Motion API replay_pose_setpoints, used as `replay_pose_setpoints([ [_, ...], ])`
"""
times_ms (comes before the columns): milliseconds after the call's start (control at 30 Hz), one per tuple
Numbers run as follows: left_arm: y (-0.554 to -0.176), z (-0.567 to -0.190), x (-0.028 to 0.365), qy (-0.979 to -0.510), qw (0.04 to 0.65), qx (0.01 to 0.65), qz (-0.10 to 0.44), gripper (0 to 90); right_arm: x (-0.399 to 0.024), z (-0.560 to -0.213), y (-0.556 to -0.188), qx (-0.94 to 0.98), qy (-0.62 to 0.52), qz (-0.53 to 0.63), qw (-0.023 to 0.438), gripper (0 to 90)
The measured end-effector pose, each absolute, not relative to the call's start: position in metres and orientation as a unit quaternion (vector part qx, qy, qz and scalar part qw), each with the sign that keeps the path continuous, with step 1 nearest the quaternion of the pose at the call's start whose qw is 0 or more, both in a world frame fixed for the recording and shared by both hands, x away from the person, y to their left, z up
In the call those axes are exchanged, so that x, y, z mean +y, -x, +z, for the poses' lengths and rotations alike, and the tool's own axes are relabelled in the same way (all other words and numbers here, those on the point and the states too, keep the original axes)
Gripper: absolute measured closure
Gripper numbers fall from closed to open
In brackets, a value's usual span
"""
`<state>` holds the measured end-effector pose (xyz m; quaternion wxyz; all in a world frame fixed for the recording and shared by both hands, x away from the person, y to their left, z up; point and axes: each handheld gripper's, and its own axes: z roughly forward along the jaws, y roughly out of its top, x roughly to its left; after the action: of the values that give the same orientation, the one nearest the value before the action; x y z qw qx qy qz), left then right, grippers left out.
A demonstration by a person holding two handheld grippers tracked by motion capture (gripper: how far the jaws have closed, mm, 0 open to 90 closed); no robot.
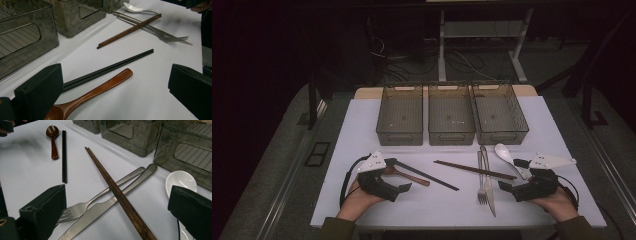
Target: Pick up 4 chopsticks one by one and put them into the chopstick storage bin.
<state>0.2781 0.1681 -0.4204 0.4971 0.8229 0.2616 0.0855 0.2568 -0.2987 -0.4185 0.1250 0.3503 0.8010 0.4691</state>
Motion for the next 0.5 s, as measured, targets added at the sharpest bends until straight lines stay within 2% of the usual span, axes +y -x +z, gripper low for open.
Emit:
replay_pose_setpoints([
  [500, -0.2795, -0.4206, 0.1666, -0.824, 0.496, 0.262, 0.083, 0.0, -0.3024, -0.4145, -0.2641, 0.805, -0.352, 0.463, 0.12, 1.5],
])
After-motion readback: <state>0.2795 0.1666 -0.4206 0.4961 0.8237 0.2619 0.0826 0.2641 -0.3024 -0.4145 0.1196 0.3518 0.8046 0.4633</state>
